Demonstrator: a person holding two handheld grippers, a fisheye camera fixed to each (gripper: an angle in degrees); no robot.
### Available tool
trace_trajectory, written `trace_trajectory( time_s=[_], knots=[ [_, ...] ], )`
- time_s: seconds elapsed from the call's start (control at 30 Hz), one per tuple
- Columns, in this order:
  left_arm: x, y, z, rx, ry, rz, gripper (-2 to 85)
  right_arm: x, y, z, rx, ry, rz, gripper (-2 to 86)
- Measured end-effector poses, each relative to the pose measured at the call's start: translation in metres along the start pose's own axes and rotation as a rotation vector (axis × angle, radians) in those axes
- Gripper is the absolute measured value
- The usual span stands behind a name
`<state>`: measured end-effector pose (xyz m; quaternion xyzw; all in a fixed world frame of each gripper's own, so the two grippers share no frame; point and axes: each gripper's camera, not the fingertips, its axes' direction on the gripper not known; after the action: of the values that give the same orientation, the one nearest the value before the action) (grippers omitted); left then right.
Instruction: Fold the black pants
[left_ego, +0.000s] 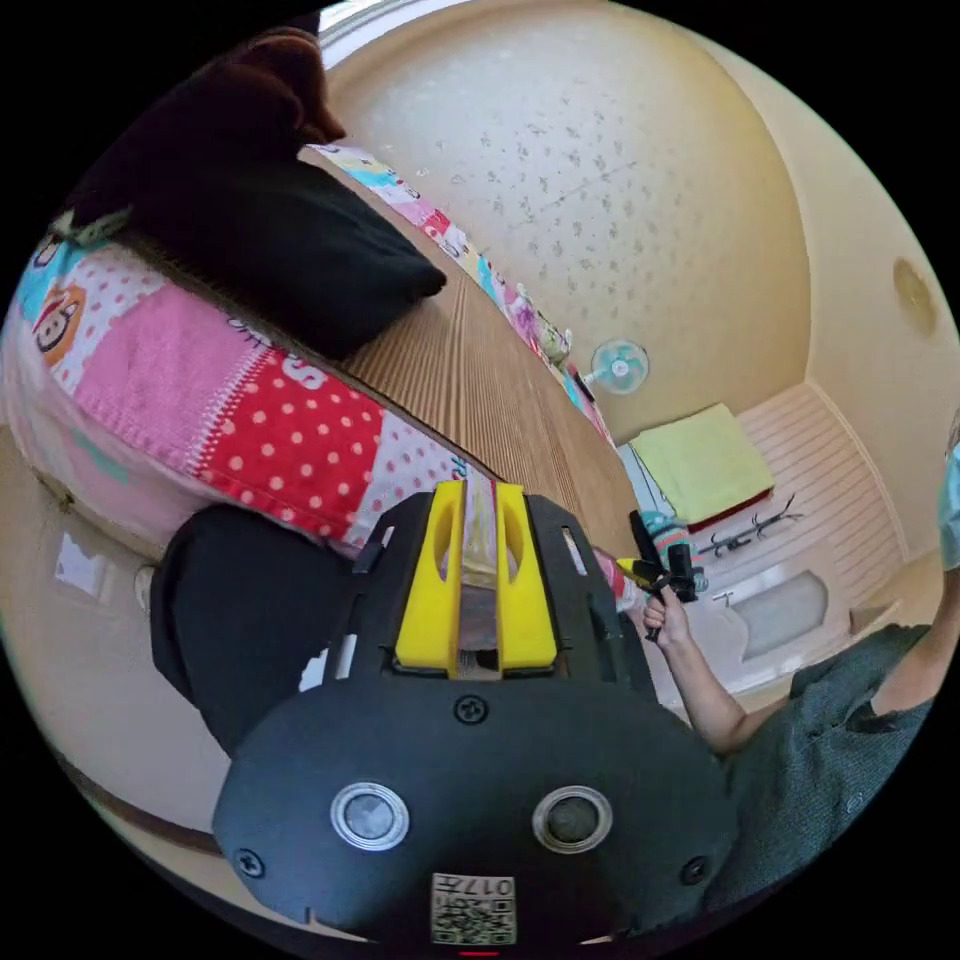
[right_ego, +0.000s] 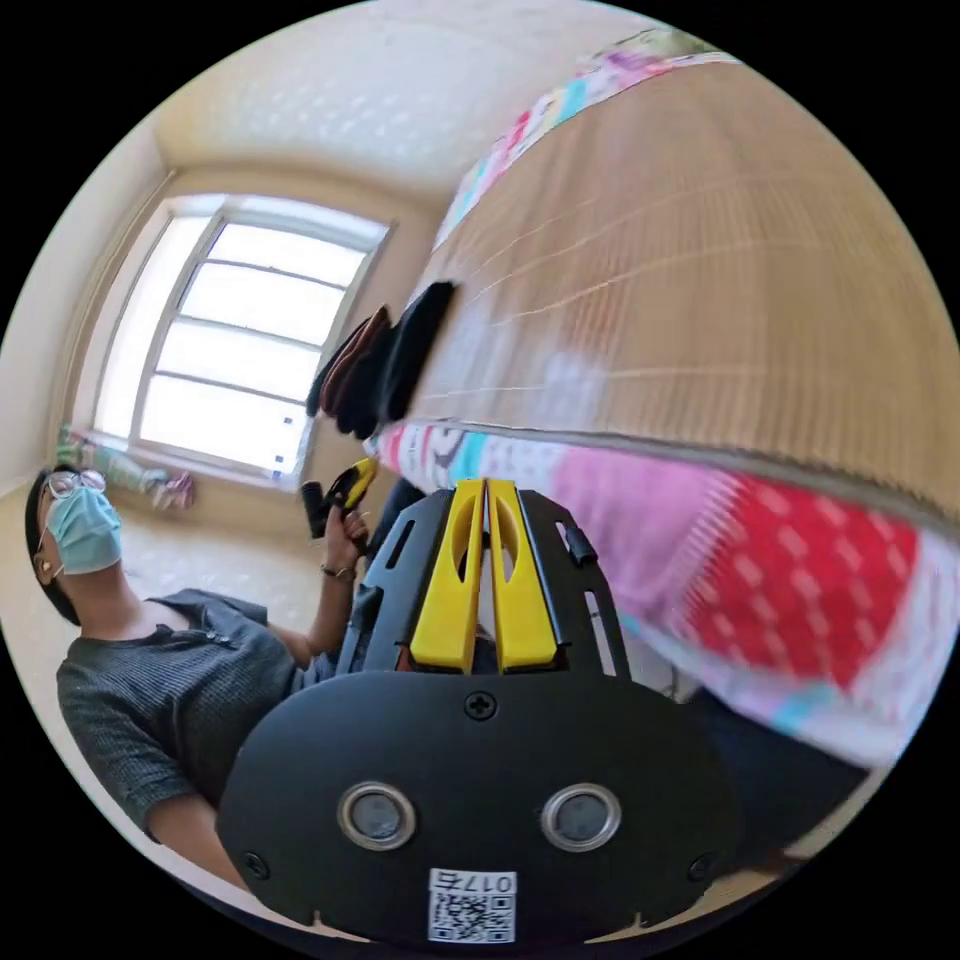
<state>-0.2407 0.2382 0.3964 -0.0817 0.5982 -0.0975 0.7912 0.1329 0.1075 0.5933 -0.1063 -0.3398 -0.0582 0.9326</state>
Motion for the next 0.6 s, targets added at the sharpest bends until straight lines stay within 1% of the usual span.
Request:
trace_trajectory(
  time_s=[0.03,0.07,0.13,0.17,0.23,0.3,0.37,0.4,0.43,0.47,0.53,0.57,0.6],
  knots=[
    [0.020,-0.017,0.033,-0.202,-0.022,0.081,0.5,0.007,0.030,-0.035,0.063,0.095,0.058,0.7],
    [0.029,-0.023,0.052,-0.324,-0.041,0.122,0.2,0.008,0.044,-0.052,0.093,0.139,0.085,0.7],
    [0.062,-0.026,0.126,-0.798,-0.172,0.263,0.2,0.005,0.098,-0.111,0.224,0.271,0.141,1.0],
    [0.069,-0.023,0.139,-0.881,-0.216,0.297,0.2,0.003,0.110,-0.125,0.257,0.295,0.150,1.2],
    [0.093,-0.010,0.176,-1.077,-0.421,0.405,0.0,-0.007,0.151,-0.170,0.379,0.405,0.193,2.1],
    [0.105,-0.003,0.189,-1.169,-0.524,0.472,-0.3,-0.015,0.171,-0.198,0.448,0.497,0.223,3.7],
    [0.113,-0.004,0.191,-1.181,-0.541,0.504,-0.5,-0.020,0.184,-0.224,0.519,0.582,0.260,6.5],
    [0.115,-0.009,0.188,-1.187,-0.484,0.479,-0.6,-0.022,0.189,-0.241,0.570,0.629,0.278,8.8],
    [0.116,-0.016,0.182,-1.185,-0.374,0.442,-0.7,-0.021,0.194,-0.261,0.641,0.669,0.305,11.1],
    [0.116,-0.020,0.178,-1.175,-0.306,0.424,-0.7,-0.020,0.197,-0.272,0.682,0.685,0.320,11.7],
    [0.114,-0.041,0.153,-1.084,-0.027,0.339,-0.9,-0.006,0.204,-0.310,0.844,0.733,0.368,13.5],
    [0.111,-0.048,0.146,-1.051,0.036,0.311,-0.9,0.000,0.202,-0.317,0.868,0.743,0.370,13.8],
    [0.103,-0.060,0.131,-0.975,0.155,0.246,-1.0,0.017,0.191,-0.328,0.875,0.736,0.371,13.5]
  ],
)
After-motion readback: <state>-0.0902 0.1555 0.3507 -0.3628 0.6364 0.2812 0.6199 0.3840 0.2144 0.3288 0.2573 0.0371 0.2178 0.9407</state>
